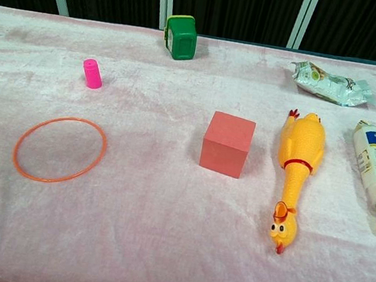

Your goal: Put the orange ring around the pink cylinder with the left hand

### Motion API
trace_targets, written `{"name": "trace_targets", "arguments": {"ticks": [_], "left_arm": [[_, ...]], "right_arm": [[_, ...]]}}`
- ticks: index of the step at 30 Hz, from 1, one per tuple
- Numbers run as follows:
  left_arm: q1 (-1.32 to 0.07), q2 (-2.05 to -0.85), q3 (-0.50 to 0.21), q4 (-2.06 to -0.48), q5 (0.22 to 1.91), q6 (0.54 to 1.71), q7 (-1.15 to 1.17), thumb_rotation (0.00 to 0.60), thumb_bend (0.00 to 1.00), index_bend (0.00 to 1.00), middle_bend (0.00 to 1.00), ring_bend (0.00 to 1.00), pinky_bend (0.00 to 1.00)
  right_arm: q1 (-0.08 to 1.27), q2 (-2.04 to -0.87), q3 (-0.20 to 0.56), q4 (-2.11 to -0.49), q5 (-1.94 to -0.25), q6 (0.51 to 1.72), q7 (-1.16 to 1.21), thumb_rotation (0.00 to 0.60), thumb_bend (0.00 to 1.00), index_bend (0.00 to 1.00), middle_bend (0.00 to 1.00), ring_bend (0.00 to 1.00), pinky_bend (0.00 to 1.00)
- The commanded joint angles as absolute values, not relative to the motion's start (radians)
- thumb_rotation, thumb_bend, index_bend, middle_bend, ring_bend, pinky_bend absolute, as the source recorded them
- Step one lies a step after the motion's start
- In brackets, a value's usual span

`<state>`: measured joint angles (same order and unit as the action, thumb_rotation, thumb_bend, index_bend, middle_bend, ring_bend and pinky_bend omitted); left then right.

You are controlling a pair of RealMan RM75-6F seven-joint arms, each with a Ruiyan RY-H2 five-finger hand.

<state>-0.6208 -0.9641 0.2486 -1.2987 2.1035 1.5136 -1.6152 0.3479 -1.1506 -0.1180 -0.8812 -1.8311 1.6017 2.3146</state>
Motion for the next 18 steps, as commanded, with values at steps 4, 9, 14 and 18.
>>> {"name": "trace_targets", "arguments": {"ticks": [4, 9, 14, 18], "left_arm": [[-0.615, -0.956, 0.267, -1.34, 2.095, 1.525, -1.555, 0.6, 0.24, 0.18, 0.07, 0.0, 0.0], [-0.606, -0.934, 0.282, -1.374, 2.102, 1.534, -1.491, 0.6, 0.24, 0.18, 0.06, 0.0, 0.0], [-0.589, -0.928, 0.277, -1.415, 2.069, 1.52, -1.397, 0.6, 0.24, 0.18, 0.06, 0.0, 0.0], [-0.553, -0.94, 0.267, -1.448, 2.029, 1.523, -1.299, 0.6, 0.24, 0.18, 0.06, 0.0, 0.0]], "right_arm": [[0.346, -1.151, -0.134, -0.894, -1.827, 1.6, 2.27, 0.6, 0.17, 0.0, 0.0, 0.0, 0.18], [0.355, -1.148, -0.142, -0.913, -1.827, 1.594, 2.253, 0.6, 0.17, 0.0, 0.0, 0.0, 0.18], [0.361, -1.14, -0.136, -0.954, -1.82, 1.6, 2.201, 0.6, 0.17, 0.0, 0.0, 0.0, 0.18], [0.362, -1.129, -0.139, -0.984, -1.813, 1.591, 2.149, 0.6, 0.17, 0.0, 0.0, 0.0, 0.18]]}}
